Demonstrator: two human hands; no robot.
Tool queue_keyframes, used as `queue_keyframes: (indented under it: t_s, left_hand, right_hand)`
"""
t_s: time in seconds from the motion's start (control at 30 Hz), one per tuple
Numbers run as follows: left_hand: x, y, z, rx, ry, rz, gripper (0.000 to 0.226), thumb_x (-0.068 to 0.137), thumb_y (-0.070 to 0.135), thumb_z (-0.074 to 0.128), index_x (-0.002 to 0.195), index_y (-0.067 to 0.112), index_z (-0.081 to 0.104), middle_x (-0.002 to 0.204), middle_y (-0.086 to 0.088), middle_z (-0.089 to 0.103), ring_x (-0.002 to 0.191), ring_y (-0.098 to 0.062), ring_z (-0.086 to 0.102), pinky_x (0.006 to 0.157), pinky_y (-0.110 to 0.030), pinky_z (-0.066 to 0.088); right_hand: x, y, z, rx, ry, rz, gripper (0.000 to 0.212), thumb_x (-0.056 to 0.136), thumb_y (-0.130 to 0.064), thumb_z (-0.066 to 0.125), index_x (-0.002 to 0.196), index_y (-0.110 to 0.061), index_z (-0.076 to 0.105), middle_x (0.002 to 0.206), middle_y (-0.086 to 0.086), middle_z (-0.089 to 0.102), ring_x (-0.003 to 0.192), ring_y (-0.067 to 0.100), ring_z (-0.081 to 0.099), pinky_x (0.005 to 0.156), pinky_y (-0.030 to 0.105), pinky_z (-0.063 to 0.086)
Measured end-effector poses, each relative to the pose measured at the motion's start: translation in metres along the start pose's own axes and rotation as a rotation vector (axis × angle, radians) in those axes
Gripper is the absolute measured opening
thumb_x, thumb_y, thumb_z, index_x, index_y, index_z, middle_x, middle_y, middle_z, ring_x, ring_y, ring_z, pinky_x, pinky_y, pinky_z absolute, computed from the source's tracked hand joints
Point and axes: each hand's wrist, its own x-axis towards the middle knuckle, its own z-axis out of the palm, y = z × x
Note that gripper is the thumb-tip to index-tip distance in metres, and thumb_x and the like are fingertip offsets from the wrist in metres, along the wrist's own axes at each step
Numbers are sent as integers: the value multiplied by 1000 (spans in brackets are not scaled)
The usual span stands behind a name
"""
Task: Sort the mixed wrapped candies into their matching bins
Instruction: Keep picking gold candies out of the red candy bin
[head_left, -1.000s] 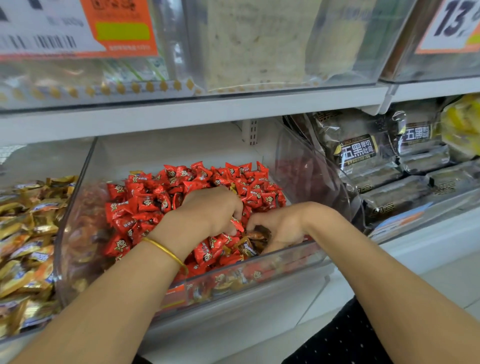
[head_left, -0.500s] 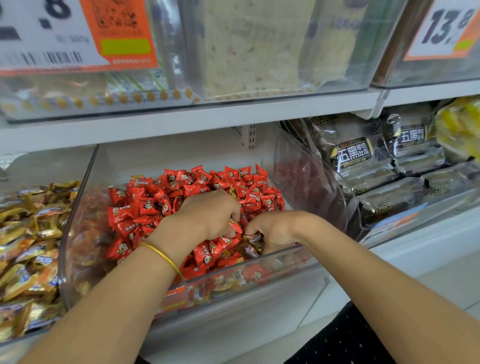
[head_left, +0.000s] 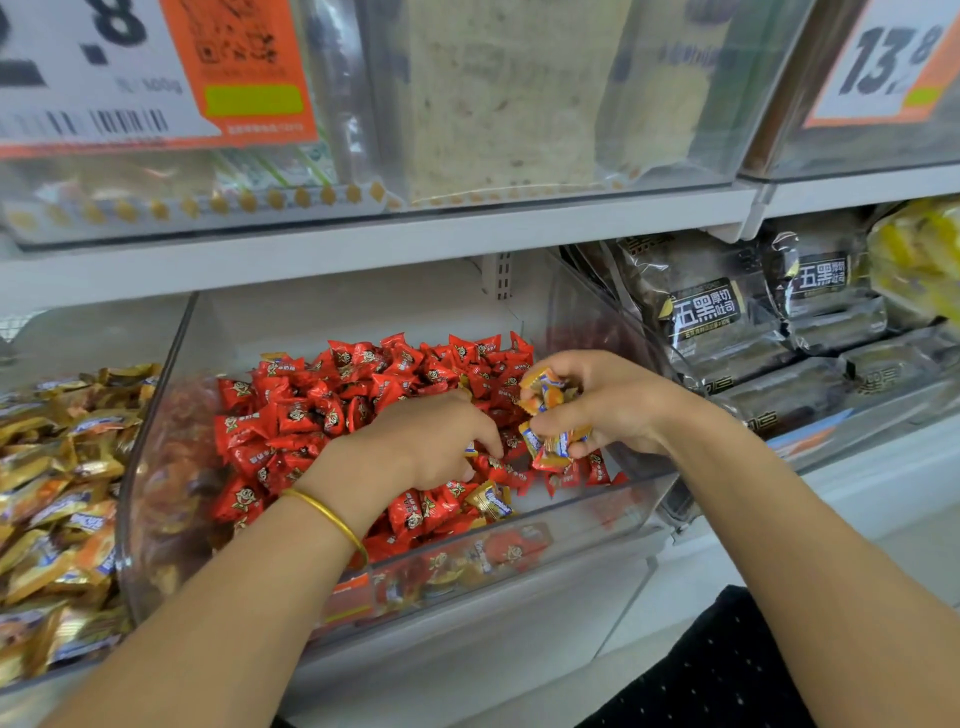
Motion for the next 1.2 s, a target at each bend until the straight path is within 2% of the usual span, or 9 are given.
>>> queue_keyframes:
  t_s: [0.1, 0.2, 0.33, 0.57, 0.7, 0.83, 0.9, 1.03, 1.2]
  left_hand:
    - [1, 3, 2, -4, -26, 65, 42, 91, 19, 59, 125, 43, 54, 102, 5, 35, 107, -18, 48, 86, -32, 44]
    - [4, 7, 3, -6, -73, 99, 42, 92, 19, 57, 127, 42, 53, 100, 5, 34, 103, -17, 46, 80, -26, 40]
    - [6, 11, 3, -12, -92, 75, 40, 90, 36, 58, 129, 36, 53, 100, 5, 32, 97, -15, 43, 77, -21, 35]
    - [6, 11, 7, -34, -31, 50, 53, 76, 58, 64, 123, 35, 55, 98, 9, 37, 99, -14, 47, 77, -29, 42]
    - [5, 12, 7, -56, 22, 72, 44, 75, 48, 71, 112, 34, 51, 103, 7, 44, 96, -16, 50, 73, -31, 43]
    - [3, 16, 6, -96, -17, 132, 19, 77, 44, 70, 92, 34, 64, 95, 8, 43, 89, -12, 48, 75, -32, 46]
    - [3, 18, 7, -18, -46, 127, 21, 78, 43, 70, 96, 33, 66, 94, 9, 41, 88, -12, 47, 71, -29, 43]
    - [5, 20, 9, 33, -51, 122, 21, 81, 40, 68, 100, 30, 67, 96, 9, 40, 87, -11, 44, 69, -26, 36]
    - [4, 18, 9, -4, 2, 126, 20, 87, 37, 61, 104, 28, 67, 98, 11, 39, 91, -12, 46, 75, -26, 41]
  right_hand:
    - [-7, 0, -2, 73, 20, -17, 26, 81, 1, 68, 94, -20, 61, 85, -7, 59, 65, 7, 61, 51, 22, 48]
    - [-11, 1, -4, 88, 14, -9, 27, 81, 1, 68, 99, -18, 60, 83, -6, 59, 64, 8, 61, 50, 23, 49]
    - [-12, 2, -5, 80, 19, -2, 27, 82, 2, 67, 98, -18, 59, 82, -6, 59, 62, 6, 62, 50, 24, 50]
    - [-10, 4, -4, 5, 51, -7, 27, 83, 4, 65, 98, -18, 58, 83, 0, 59, 65, 13, 64, 45, 21, 48]
    - [-5, 9, 0, -164, 83, -14, 29, 82, 4, 65, 102, -16, 58, 89, 0, 56, 72, 15, 59, 46, 22, 52]
    - [5, 12, 2, -274, 74, 13, 27, 80, 5, 66, 98, -13, 57, 88, -1, 52, 68, 17, 58, 42, 22, 50]
    - [11, 14, 6, -361, 41, 32, 25, 78, 5, 68, 97, -8, 58, 88, 4, 51, 66, 18, 57, 42, 24, 52]
    - [22, 17, 17, -520, -61, 102, 38, 78, 4, 69, 97, -19, 47, 86, 3, 46, 63, 16, 53, 39, 21, 50]
    - [26, 15, 19, -645, -135, 108, 30, 76, 1, 71, 93, -14, 52, 83, 3, 49, 57, 13, 50, 36, 19, 45]
